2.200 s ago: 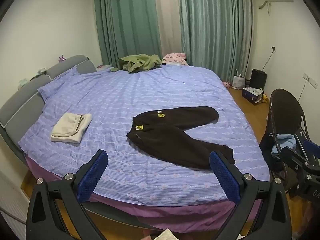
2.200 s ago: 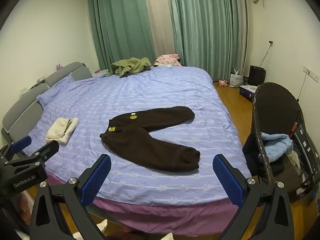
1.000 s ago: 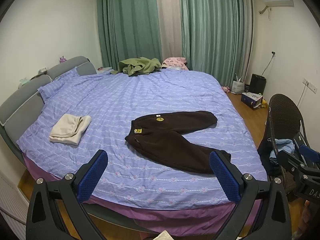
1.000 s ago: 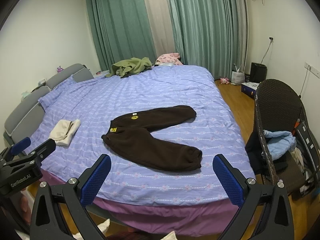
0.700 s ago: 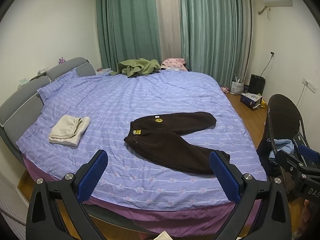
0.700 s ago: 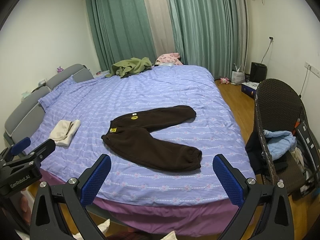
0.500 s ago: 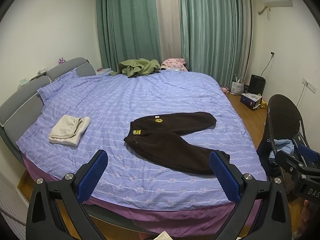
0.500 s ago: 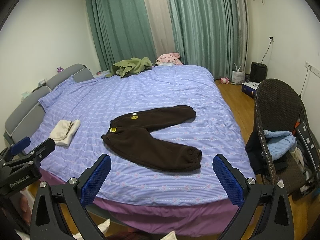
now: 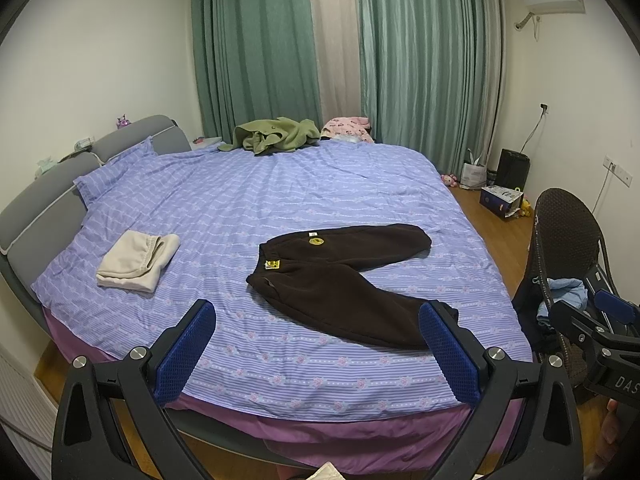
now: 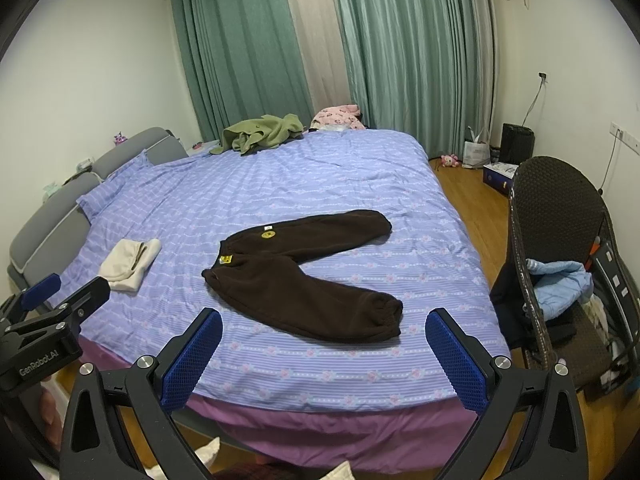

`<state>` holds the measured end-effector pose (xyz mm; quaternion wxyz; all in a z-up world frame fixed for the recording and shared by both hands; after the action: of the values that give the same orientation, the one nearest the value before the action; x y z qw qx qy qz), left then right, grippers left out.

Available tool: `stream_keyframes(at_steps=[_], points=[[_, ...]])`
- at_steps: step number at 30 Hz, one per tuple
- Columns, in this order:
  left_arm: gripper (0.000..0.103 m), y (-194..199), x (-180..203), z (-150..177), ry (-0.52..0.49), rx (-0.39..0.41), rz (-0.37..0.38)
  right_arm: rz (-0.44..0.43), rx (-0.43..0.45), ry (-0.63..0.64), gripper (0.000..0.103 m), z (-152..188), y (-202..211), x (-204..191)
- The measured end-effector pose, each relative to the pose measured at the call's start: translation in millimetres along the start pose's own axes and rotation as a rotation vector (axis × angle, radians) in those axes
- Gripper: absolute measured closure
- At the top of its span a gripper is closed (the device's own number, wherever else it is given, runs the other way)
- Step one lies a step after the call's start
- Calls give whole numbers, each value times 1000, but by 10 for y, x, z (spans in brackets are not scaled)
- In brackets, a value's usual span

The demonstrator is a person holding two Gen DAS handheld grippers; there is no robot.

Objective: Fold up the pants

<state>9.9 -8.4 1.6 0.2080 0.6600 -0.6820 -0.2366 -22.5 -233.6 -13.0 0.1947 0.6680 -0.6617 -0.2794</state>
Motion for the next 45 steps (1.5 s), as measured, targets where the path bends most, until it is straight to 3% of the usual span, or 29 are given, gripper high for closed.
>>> stream_keyframes(at_steps=[26, 35, 45], points=[[0, -137, -8, -91, 1, -9, 13, 7, -19, -4, 0, 2, -138, -17], [0, -500, -231, -322, -36, -17, 57, 43, -49, -54, 0, -159, -454, -214], [0, -1327, -352, -801, -96, -23, 146, 137, -30, -132, 0, -553, -1026, -297]])
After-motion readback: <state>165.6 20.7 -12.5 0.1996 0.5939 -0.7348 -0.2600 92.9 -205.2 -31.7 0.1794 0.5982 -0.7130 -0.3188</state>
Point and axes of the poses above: each gripper's, at about its wrist camera, not at the fingertips, and y roughly against the way its jaws point, x to its right, z to its underside, the point moved 1 cm from there along -y, roughly the way its jaws point
